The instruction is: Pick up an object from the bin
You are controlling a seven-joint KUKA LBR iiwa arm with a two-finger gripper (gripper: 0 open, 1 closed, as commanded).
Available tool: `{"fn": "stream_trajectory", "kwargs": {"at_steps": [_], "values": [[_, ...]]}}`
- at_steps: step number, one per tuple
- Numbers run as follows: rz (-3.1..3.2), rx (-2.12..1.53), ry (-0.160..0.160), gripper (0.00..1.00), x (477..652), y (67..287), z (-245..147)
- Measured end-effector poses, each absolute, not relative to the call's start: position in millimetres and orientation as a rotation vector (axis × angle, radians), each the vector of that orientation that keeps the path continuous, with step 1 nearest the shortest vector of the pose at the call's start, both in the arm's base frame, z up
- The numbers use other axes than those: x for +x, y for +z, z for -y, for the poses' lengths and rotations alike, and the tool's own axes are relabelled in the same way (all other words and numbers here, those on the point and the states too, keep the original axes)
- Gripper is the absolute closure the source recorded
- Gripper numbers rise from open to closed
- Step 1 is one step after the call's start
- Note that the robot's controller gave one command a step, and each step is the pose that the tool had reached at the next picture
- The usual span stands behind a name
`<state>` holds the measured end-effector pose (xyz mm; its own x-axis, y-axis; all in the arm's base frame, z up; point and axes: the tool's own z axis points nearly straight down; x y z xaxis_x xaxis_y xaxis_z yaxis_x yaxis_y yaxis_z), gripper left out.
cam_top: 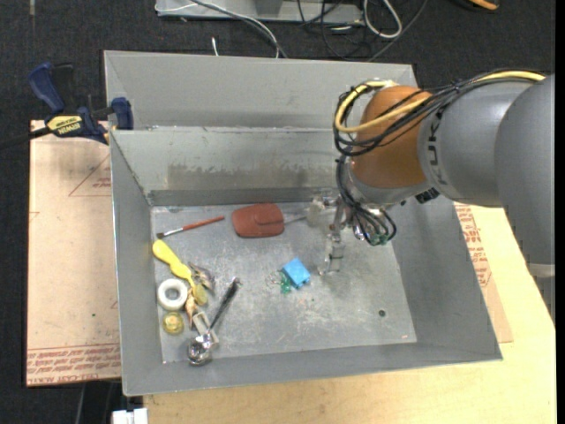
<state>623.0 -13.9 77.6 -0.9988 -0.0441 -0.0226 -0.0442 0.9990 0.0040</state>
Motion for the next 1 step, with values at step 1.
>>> {"fn": "stream_trajectory", "kwargs": {"at_steps": [1], "values": [[-3.085,-0.42,0.003,1.0,623.9,161.7,27.4]]}}
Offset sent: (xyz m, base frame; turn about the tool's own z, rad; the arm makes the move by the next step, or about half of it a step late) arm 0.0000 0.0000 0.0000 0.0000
